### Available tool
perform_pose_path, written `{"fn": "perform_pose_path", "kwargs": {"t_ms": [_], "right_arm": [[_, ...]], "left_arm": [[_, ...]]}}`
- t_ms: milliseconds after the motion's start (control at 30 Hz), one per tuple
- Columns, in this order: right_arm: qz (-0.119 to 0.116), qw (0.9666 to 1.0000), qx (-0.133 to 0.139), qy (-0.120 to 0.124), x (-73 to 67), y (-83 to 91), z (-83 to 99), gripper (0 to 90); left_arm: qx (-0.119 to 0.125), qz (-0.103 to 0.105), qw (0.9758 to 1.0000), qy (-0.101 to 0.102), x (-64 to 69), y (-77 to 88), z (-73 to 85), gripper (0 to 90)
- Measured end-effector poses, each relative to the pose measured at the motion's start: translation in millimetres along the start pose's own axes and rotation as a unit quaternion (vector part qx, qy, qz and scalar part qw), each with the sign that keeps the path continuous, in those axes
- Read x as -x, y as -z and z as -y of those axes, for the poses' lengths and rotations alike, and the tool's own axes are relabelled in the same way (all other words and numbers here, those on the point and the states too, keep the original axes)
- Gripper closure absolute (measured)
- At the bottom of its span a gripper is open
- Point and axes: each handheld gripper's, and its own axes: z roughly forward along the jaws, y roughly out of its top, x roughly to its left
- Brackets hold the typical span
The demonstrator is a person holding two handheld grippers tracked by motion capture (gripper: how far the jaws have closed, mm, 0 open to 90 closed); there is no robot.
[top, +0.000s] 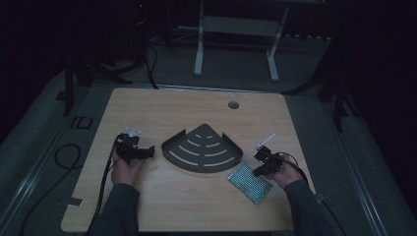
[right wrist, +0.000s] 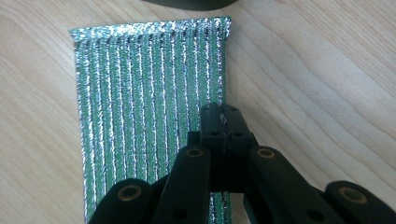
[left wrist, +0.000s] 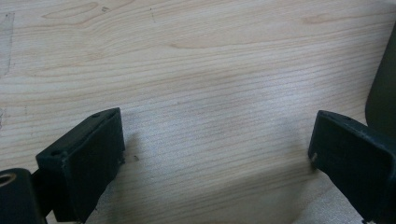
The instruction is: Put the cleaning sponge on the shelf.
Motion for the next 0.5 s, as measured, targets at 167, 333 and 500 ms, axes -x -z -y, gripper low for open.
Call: {"fn": "perform_pose_path", "kwargs": {"t_ms": [167,333,500], "right_arm": [[0.011,0.9999,0.005,0.007,1.1,13.6,0.9,89.7],[0.019,0.9997,0.008,0.011,1.6,23.2,0.6,89.8],[0.027,0.9995,0.008,0.012,2.5,31.3,-0.6,89.8]], "left_arm": [[0.000,0.000,1.0000,0.000,0.0,0.0,0.0,4.1],[0.000,0.000,1.0000,0.000,0.0,0.0,0.0,4.1],[0.000,0.000,1.0000,0.000,0.0,0.0,0.0,4.1]]}}
